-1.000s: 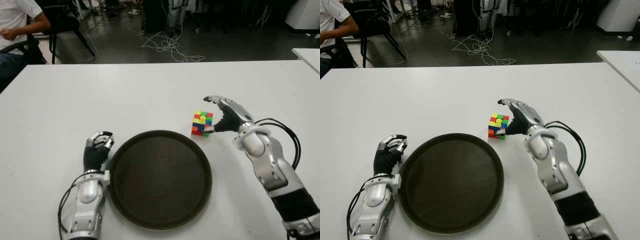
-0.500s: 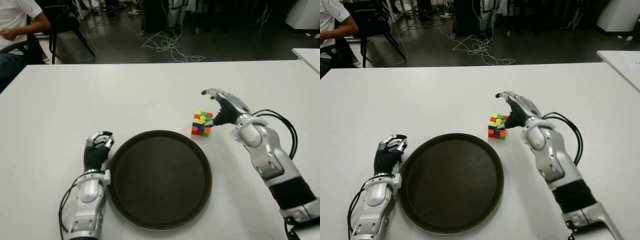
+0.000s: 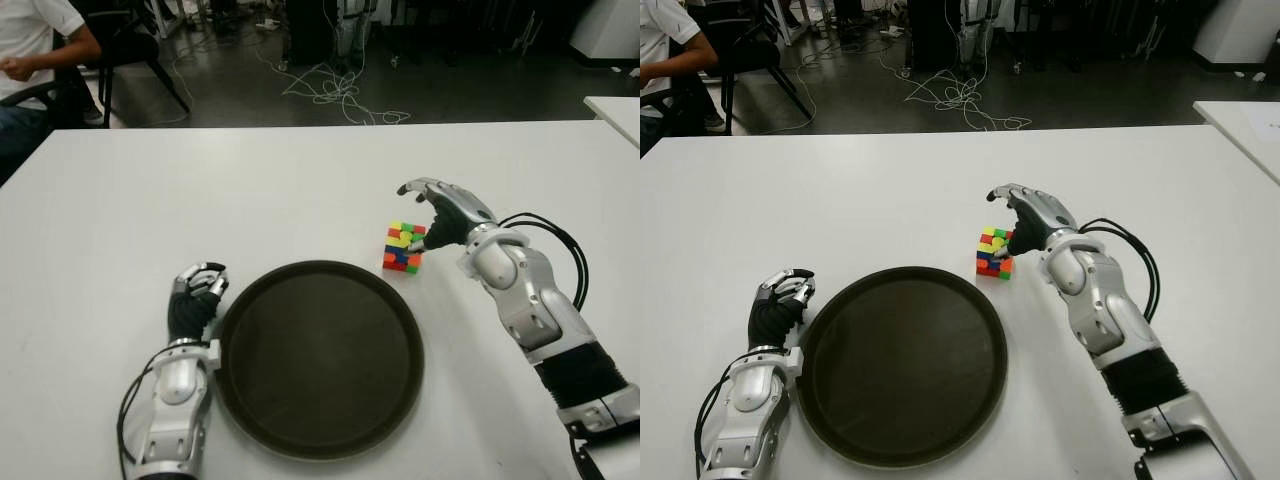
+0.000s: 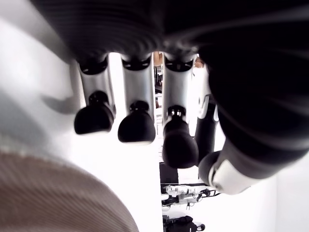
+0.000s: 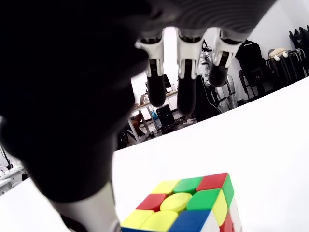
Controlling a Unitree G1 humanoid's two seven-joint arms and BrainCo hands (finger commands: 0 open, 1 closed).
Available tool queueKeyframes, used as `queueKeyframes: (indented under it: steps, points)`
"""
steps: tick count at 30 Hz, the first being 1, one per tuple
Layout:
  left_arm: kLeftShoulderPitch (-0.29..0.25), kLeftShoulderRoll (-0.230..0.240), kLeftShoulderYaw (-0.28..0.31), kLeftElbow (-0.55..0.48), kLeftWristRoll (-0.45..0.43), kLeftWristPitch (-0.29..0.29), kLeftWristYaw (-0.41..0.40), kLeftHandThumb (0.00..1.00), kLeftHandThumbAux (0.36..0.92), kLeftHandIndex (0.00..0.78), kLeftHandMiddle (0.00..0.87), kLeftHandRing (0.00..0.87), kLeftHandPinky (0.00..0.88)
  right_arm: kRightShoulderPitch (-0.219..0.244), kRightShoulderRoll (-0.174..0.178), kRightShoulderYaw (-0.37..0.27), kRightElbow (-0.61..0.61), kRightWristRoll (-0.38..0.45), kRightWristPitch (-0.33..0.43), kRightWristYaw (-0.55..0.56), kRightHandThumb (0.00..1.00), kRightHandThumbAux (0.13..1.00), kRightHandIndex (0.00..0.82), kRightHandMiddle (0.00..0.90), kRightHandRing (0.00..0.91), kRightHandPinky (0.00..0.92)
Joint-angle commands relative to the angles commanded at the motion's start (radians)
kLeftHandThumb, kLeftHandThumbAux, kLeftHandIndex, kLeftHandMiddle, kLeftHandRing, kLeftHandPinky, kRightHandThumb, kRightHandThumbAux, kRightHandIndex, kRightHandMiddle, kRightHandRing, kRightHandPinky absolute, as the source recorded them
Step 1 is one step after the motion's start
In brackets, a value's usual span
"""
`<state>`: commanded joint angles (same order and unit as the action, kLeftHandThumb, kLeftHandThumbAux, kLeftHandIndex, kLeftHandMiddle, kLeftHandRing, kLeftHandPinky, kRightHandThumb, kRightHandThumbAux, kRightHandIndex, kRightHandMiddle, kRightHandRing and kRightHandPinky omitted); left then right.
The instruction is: Pick up the Rubik's Cube and put it in the plate
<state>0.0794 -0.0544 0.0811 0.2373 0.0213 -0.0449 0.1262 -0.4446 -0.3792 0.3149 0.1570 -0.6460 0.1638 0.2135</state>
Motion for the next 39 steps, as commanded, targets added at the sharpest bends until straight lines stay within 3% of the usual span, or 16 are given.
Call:
queueKeyframes:
  steps: [3, 9, 20, 25, 34, 39]
  points:
    - [0.002, 0.002, -0.001, 0.005, -0.002, -0.013, -0.005, 0.710, 0.705, 0.444, 0.810, 0.826, 0.812, -0.007, -0.003, 0.005, 0.012, -0.002, -0.004, 0.004, 0.000, 0.961, 0.290, 0.245, 0.247, 0.273]
    - [0.008, -0.001, -0.003, -0.007, -0.007, -0.011, -0.008, 0.709, 0.706, 0.443, 0.804, 0.819, 0.802, -0.021, -0.008, 0.013, 0.035, -0.011, -0.019, 0.002, 0.000, 0.948, 0.277, 0.253, 0.256, 0.270]
    - [0.008, -0.006, -0.001, -0.008, -0.005, -0.009, 0.002, 0.710, 0.705, 0.444, 0.812, 0.829, 0.818, -0.053, -0.008, 0.033, 0.084, -0.022, -0.022, 0.011, 0.000, 0.970, 0.329, 0.286, 0.284, 0.307]
    - [0.011, -0.008, -0.002, -0.011, -0.010, -0.013, -0.005, 0.710, 0.705, 0.444, 0.809, 0.825, 0.813, -0.068, -0.011, 0.045, 0.111, -0.025, -0.029, 0.013, 0.071, 0.973, 0.389, 0.342, 0.317, 0.311]
    - [0.013, -0.011, 0.000, -0.010, -0.013, -0.020, -0.004, 0.709, 0.705, 0.444, 0.811, 0.827, 0.816, -0.087, -0.014, 0.058, 0.155, -0.025, -0.064, 0.005, 0.095, 0.973, 0.322, 0.318, 0.310, 0.310]
    - [0.010, -0.007, -0.002, -0.004, 0.000, -0.024, 0.003, 0.709, 0.705, 0.443, 0.809, 0.829, 0.820, -0.114, -0.011, 0.072, 0.219, -0.024, -0.099, 0.003, 0.101, 0.980, 0.333, 0.325, 0.327, 0.343]
